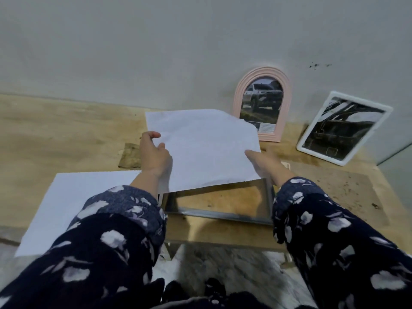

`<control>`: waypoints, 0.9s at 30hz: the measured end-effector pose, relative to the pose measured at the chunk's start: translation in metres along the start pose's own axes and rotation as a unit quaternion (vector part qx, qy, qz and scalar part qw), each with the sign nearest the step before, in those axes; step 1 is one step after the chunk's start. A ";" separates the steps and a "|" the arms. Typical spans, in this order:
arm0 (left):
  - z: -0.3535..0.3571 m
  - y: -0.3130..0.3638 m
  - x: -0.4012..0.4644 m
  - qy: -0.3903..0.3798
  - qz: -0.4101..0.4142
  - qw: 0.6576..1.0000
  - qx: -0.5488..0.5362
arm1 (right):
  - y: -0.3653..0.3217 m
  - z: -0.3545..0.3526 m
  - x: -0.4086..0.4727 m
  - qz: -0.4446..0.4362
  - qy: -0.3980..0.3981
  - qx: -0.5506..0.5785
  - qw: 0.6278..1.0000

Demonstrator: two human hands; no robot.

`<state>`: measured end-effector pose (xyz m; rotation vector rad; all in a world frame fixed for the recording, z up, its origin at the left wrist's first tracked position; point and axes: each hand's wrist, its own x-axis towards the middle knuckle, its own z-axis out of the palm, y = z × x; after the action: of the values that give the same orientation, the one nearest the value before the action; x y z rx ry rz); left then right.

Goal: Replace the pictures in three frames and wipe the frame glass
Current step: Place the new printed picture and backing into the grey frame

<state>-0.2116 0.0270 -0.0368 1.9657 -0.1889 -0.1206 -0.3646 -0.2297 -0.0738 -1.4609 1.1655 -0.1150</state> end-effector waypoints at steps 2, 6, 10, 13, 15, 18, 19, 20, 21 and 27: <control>-0.015 -0.005 0.000 0.034 -0.001 0.999 0.004 | -0.005 0.017 0.017 -0.038 -0.063 -0.024 0.997; -0.053 -0.011 -0.005 0.103 -0.004 0.994 0.025 | -0.057 0.061 -0.044 -0.134 -0.055 -0.077 0.986; -0.099 -0.029 -0.028 0.177 0.007 0.981 0.076 | -0.077 0.111 -0.056 -0.180 -0.099 -0.119 0.972; -0.135 -0.045 -0.036 0.217 -0.027 0.972 0.090 | -0.086 0.150 -0.069 -0.207 -0.136 -0.141 0.959; -0.154 -0.054 -0.036 0.234 -0.048 0.966 0.096 | -0.090 0.176 -0.076 -0.216 -0.151 -0.148 0.953; -0.182 -0.070 -0.032 0.258 -0.070 0.958 0.106 | -0.094 0.219 -0.084 -0.222 -0.179 -0.153 0.946; -0.191 -0.075 -0.031 0.261 -0.078 0.956 0.107 | -0.096 0.234 -0.087 -0.223 -0.186 -0.156 0.944; -0.200 -0.081 -0.028 0.262 -0.084 0.955 0.109 | -0.097 0.249 -0.087 -0.226 -0.190 -0.158 0.942; -0.209 -0.087 -0.025 0.259 -0.090 0.955 0.114 | -0.098 0.263 -0.089 -0.228 -0.193 -0.157 0.941; -0.273 -0.129 0.020 0.204 -0.137 0.948 0.204 | -0.100 0.350 -0.094 -0.216 -0.192 -0.141 0.947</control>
<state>-0.1347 0.3193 -0.0493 2.3708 0.3607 0.1601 -0.1241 0.0581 -0.0464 -1.8779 0.5472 0.0382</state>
